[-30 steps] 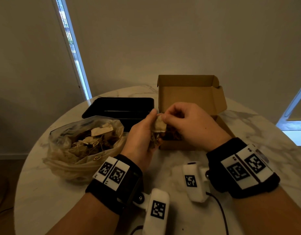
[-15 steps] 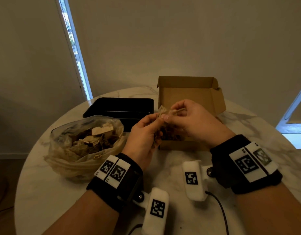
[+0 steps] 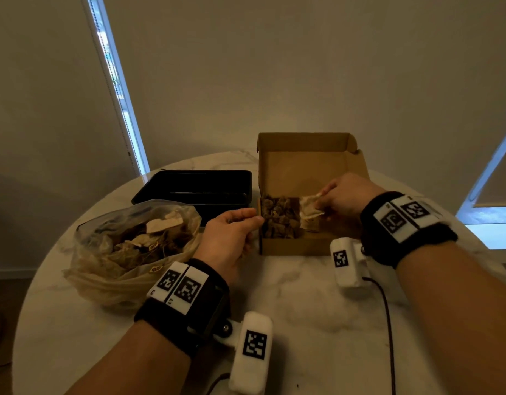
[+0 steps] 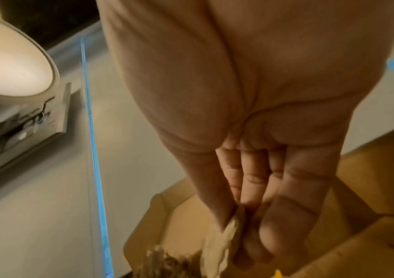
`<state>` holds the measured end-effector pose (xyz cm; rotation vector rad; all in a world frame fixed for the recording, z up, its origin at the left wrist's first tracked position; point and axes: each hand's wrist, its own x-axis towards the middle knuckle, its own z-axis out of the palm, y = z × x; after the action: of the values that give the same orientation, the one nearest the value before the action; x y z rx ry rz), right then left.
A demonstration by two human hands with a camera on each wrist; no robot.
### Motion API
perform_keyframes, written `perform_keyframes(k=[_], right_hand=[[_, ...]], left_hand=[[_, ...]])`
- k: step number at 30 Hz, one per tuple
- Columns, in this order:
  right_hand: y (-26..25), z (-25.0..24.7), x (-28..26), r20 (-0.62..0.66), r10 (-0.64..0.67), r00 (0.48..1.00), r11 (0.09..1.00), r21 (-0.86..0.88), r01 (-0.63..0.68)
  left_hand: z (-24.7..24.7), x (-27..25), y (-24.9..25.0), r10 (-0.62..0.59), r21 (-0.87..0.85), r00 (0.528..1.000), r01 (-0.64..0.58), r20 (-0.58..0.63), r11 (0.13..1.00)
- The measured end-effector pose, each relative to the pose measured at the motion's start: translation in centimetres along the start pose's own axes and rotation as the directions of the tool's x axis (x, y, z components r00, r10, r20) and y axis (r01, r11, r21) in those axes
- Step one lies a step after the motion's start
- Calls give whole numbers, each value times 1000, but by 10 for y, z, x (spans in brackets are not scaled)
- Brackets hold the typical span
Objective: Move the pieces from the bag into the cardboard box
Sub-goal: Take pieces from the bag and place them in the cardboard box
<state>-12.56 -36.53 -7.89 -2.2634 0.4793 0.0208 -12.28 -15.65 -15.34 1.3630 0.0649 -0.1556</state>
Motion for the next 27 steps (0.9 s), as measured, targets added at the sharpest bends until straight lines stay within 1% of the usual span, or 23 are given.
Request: perform_keyframes(k=[1,4,7,8,9,10,12,14,16,18,19,21,22,24,27], right_hand=[[2,2,4,10,28,1000,999,-24,-28],[5,7,13,40,52,998,998,23,-53],[2,8,11,45,70,997,984,-170,-61],[1,7,10,48,57,997,978,-203,-46],[1,6,11,50,48,998,979,-198,-37],[2,3,12,34,34,999,985,-173,-28],[1,0,12,-24,12,1000,980,-197,-16],[0,0,13,-31,-40,999,977,-210,33],[-4,7,9,49,-60,997,950,-305,72],[-5,16,5,126,-24,992,894,-442,78],[-5,19,4,149,-8,989,869,-488,81],[-6,17,1,171,-20,985,844,-526,109],[-6,15,-1,177,-32,984,866,-486,115],[-8,9,-7,166,-77,983,932,-339,130],[-21,4,-29,135,-201,970,961,-167,222]], left_hand=[[0,0,-1,-19,-7,1000,19,5,1000],[2,0,-3,-64,-31,998,65,19,997],[3,-1,-3,-82,-33,996,83,34,996],[3,-1,-3,-86,-32,996,87,36,996],[2,-1,-3,-88,-33,995,89,38,995],[2,-2,-3,-89,-32,995,90,40,995],[2,-2,-2,-90,-28,995,91,49,995],[2,-3,-2,-97,-26,994,98,48,995],[2,-5,-1,-103,-19,994,104,42,994],[1,-6,0,-110,-10,993,110,39,994],[2,-7,1,-113,-9,993,114,38,993],[2,-9,2,-111,-6,993,111,36,994],[2,-10,3,-107,-5,994,107,28,994],[3,-12,7,-102,-35,995,102,-7,994],[5,-14,20,-134,-206,990,121,-50,971]])
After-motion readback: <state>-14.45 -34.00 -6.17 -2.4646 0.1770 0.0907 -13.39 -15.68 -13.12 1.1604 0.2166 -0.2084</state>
